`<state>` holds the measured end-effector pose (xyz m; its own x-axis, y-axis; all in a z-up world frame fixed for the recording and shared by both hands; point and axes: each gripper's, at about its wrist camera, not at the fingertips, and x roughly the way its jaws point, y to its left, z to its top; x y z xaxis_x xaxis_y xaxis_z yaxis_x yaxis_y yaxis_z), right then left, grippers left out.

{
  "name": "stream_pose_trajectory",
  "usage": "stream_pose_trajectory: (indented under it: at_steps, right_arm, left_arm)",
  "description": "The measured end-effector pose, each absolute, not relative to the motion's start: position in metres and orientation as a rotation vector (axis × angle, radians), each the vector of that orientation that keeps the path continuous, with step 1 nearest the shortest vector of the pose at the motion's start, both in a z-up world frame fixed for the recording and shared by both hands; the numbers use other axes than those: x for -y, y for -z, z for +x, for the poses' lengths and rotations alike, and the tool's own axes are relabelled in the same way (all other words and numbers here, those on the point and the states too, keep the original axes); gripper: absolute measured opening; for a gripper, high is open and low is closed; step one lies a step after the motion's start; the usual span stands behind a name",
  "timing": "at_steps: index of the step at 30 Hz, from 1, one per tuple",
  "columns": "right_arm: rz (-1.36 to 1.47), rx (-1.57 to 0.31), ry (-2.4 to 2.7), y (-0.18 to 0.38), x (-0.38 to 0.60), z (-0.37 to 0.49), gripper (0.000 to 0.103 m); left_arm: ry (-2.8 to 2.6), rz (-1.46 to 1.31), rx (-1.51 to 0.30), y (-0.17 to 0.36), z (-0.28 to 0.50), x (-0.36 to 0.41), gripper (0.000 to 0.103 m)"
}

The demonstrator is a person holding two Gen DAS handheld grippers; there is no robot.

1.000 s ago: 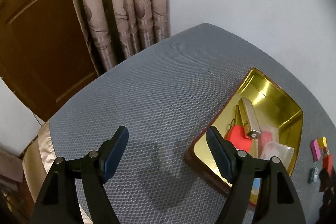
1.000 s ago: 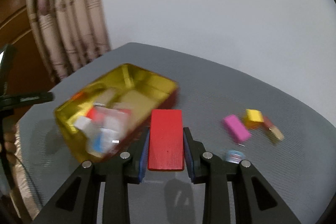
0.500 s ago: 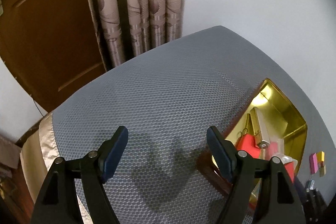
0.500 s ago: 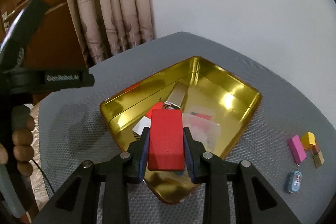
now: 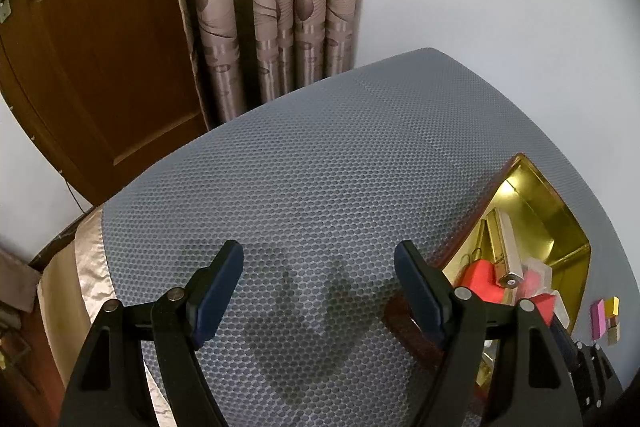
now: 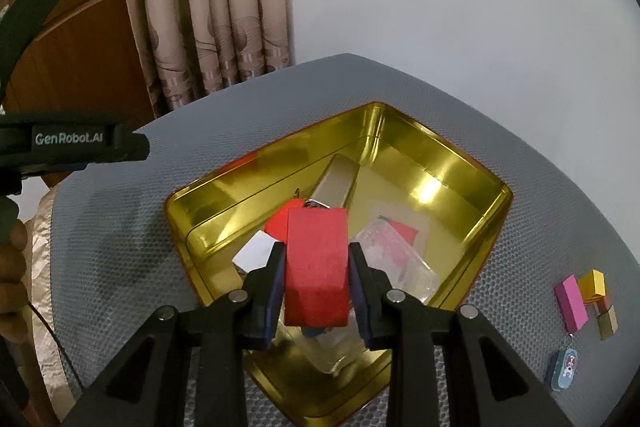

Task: Organize rigid objects
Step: 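Carry the red block into the gold tin and open the right gripper, then move the right gripper to the gold block with pink end and grasp it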

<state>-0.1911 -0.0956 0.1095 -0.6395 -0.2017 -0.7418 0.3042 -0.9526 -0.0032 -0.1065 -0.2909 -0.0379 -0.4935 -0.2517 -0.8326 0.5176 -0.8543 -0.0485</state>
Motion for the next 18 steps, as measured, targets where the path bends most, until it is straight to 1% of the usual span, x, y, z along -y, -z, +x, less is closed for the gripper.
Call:
stream_pose_trajectory:
  at_steps: [1,3,9,18]
  right_arm:
    - [1.155,-0.171,2.608,-0.110,0.094,-0.190,0.033]
    - [1.156,-0.167,2.612,-0.109,0.092,-0.190,0.041]
    - [1.147,-0.162,2.623,-0.113,0.089,-0.183,0.050]
    - [1.118,-0.068,2.645,-0.130,0.072,-0.170,0.051]
  left_arm:
    - [2.346,1.244,-0.406,0.039,-0.107,0.291,0.075]
    - [2.347,1.243,-0.402,0.039,-0.106,0.291,0.075]
    - [2.354,1.243,-0.383,0.040,-0.106,0.289,0.075]
    - [2.372,1.242,-0.341,0.039,-0.106,0.285,0.076]
